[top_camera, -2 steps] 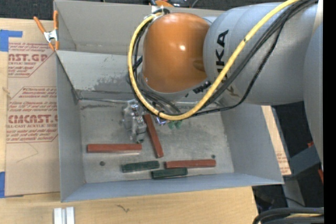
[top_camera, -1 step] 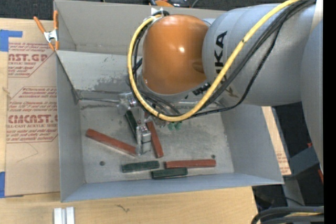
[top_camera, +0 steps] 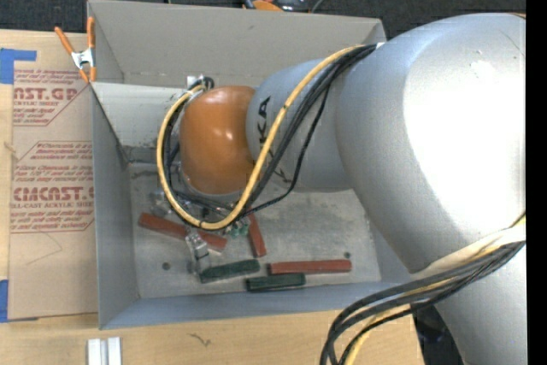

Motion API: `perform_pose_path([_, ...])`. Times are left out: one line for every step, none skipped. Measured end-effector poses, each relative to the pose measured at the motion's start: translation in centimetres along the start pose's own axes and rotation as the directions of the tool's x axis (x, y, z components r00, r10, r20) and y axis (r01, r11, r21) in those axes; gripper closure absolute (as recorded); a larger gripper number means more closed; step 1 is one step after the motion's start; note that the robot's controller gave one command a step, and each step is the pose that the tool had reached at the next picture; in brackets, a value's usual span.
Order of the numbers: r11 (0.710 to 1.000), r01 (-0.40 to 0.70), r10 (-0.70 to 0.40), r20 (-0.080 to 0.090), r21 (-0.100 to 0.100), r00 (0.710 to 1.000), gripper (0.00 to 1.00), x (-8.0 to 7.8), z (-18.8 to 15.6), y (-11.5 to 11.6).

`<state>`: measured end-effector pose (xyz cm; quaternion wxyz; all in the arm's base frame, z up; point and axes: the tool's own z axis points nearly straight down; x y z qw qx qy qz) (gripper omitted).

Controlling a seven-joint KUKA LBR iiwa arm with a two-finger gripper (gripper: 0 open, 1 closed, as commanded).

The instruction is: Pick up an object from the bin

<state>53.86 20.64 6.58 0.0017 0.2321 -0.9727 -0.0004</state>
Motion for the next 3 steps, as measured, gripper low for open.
perform_pose_path([1.0,-0.001,0.001,0.005,0.0,1.0,1.0,-0.1,-0.4,-0.1])
perform_pose_path([0.998,0.06,-0.06,0.013,0.003,0.998,1.0,0.6,-11.3,-0.4])
perform_pose_path([0.999,0.047,-0.047,0.01,0.003,0.999,1.0,0.2,-15.1,-0.3])
